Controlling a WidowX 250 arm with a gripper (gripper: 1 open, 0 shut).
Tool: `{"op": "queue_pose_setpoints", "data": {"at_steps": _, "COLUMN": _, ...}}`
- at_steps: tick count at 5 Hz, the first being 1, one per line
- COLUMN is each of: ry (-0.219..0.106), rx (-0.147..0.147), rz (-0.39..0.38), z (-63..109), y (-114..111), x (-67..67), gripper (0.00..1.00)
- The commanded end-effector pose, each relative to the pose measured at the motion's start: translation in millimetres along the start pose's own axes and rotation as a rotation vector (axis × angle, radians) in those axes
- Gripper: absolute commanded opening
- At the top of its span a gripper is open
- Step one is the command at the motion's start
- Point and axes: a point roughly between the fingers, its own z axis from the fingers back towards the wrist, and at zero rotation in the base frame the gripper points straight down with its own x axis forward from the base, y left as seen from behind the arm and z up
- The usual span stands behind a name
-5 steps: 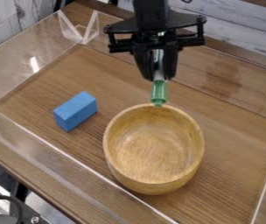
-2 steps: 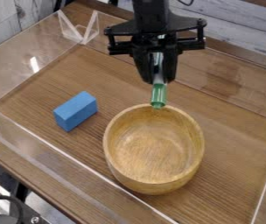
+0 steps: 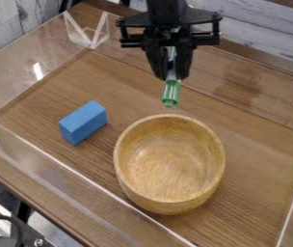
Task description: Remove the green marker from inside the brown bowl and put it on the table
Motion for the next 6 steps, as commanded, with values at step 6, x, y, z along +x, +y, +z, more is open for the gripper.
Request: {"op": "queue_pose_setpoints", "data": {"at_steps": 6, "ry": -0.095, "rx": 0.03, "rz": -0.076, "z": -9.4, "y": 16.0, "x": 51.7, "gripper": 0.0}}
